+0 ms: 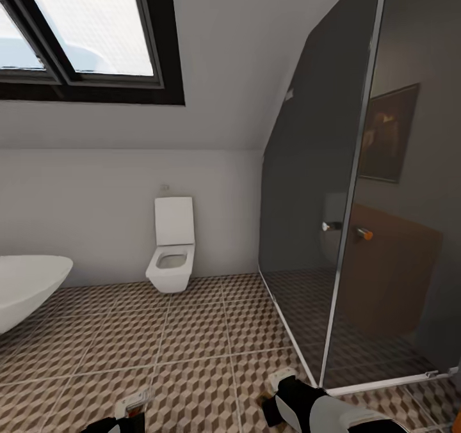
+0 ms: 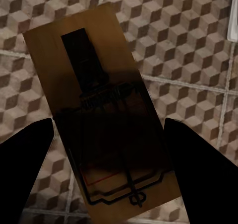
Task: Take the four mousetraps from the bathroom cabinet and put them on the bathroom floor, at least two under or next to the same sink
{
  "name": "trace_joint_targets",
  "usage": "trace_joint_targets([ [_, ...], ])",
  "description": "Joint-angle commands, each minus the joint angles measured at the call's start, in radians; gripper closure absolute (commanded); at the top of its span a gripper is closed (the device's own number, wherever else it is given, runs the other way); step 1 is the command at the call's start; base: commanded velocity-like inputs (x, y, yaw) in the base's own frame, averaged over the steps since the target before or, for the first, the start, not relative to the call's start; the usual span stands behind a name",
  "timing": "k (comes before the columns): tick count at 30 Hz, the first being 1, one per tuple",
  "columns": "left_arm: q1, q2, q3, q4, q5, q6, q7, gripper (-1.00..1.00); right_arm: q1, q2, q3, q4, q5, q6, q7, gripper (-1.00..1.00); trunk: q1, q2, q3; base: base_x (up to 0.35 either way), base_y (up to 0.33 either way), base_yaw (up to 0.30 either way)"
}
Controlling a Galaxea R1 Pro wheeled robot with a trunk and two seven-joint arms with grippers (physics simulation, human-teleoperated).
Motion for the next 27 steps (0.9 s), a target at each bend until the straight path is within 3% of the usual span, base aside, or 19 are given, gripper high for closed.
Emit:
trace_joint_targets([
  [1,-0.001,0.0,-0.006,0.0,0.006,0.004,-0.003,1.0,-0.001,0.0,0.007,0.003,0.002,0.002,-0.001,1.0,0.0,-0.001,-0.001,0.0,0.0,0.299],
  [12,0.0,-0.002,-0.006,0.0,0.006,0.003,-0.003,1.0,-0.001,0.0,0.007,0.005,0.002,0.0,-0.001,1.0,0.0,-0.001,-0.001,0.026,0.002,0.3],
  [27,0.0,0.0,-0.006,0.0,0.006,-0.005,-0.003,1.0,-0.001,0.0,0.007,0.005,0.002,-0.013,-0.001,1.0,0.0,-0.001,-0.001,0.3,0.064,0.3],
])
